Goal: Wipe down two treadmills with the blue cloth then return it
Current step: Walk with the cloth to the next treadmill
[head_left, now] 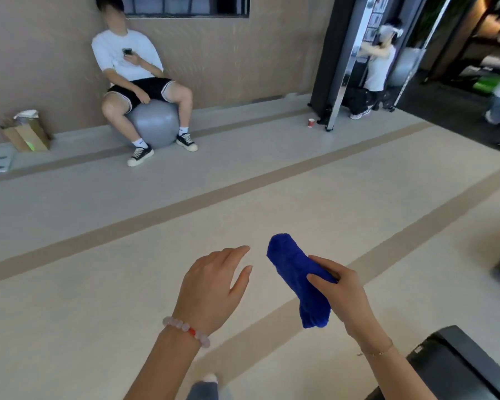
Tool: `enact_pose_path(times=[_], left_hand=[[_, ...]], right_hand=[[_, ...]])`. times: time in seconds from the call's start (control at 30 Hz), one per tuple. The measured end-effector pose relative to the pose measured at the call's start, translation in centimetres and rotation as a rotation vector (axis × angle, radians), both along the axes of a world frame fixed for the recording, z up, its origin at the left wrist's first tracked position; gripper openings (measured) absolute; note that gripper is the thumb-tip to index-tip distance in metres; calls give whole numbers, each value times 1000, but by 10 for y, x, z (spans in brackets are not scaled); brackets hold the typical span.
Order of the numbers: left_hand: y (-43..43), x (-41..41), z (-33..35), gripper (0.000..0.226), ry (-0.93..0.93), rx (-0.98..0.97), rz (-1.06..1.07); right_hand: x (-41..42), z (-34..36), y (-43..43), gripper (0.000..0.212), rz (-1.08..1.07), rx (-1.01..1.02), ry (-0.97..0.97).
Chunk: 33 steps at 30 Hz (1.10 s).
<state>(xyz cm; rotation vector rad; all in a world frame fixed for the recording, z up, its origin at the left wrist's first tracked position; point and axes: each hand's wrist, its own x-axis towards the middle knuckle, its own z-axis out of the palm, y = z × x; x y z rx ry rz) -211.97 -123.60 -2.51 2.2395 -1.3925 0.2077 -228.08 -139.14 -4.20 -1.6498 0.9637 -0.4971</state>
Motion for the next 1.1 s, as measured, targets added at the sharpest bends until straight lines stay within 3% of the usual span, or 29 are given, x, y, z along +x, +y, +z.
enact_pose_path(times=[0.17, 0.33, 0.43, 0.67, 0.97, 1.1], left_hand=[[-55, 54, 17, 37, 3, 12, -209], [-107, 95, 29, 36, 34, 19, -417], [-143, 110, 28, 38, 25, 31, -563], [-216, 107, 25, 42, 56, 59, -789], [-351, 78, 13, 37, 67, 94, -948], [-428, 55, 13, 51, 75, 130, -1024]], right_hand=[[24, 19, -23, 27, -188, -120, -56], [44, 33, -38, 45, -415, -196, -63], [50, 34, -44, 42, -560, -219, -72], [38, 29, -70, 48, -789, -246, -27], [15, 16, -171, 38, -967, -236, -9], [-5, 14, -226, 36, -1042, -205, 13]])
